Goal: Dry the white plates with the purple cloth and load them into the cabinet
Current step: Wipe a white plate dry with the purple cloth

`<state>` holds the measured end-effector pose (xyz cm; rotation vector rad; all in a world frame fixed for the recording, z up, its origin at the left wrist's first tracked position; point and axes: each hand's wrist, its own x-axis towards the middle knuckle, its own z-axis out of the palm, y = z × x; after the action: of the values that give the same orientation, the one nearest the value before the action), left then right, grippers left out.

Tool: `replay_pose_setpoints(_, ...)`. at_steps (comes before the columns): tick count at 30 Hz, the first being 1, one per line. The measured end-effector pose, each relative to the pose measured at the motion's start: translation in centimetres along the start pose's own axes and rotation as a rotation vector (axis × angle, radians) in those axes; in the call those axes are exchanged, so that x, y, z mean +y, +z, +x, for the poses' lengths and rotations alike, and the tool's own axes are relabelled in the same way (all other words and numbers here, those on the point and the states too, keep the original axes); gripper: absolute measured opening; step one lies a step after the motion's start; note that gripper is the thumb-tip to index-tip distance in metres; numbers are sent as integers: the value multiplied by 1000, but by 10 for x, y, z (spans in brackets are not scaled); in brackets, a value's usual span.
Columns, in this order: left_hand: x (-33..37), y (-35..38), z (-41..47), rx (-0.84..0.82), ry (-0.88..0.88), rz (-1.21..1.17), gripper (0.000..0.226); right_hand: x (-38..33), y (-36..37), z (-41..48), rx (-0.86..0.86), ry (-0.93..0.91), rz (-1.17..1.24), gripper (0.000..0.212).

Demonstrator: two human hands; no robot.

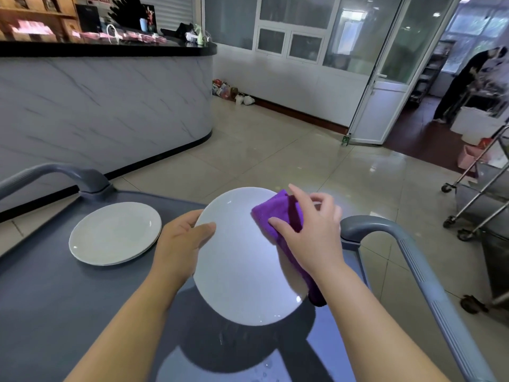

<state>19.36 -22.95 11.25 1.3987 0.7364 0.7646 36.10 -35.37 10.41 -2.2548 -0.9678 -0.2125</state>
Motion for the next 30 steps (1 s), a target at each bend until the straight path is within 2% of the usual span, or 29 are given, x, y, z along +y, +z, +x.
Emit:
replay_pose_setpoints(3,2,4,4,18,41,-23,28,-1,-2,9,-148,187,233,67)
replay_pose_setpoints(6,0,10,8,74,59,-80,31,1,7,6,-84,404,304,70)
replay_pose_setpoints(9,-6,14,12,153,74,-134,29,-2,22,-11,49,606,524,52)
replay_pose_setpoints(13,-11,11,19,97,99,-63,20,-4,22,-18,128,614,612,37)
replay_pose_setpoints(14,-11,8,22,33,77,-41,14,-3,16,-16,120,596,603,35)
replay_pose_setpoints(17,-11,-1,30,-208,-57,-101,23,-3,-3,-5,61,466,513,27)
replay_pose_setpoints(18,-10,-2,31,-237,-84,-117,22,-6,-8,-2,32,417,479,23)
replay_pose_setpoints(20,-9,-2,31,-178,-54,-91,10,-14,-16,2,4,349,455,23)
replay_pose_setpoints(23,-7,-1,31,-40,22,-115,14,-22,-15,0,85,324,503,38)
replay_pose_setpoints(26,-8,2,28,57,73,-158,15,-31,10,-16,292,430,655,18)
replay_pose_setpoints(28,-13,5,23,107,67,-196,13,-38,27,-30,379,538,761,18)
replay_pose_setpoints(30,-17,6,16,100,45,-203,12,-38,32,-36,385,565,786,19)
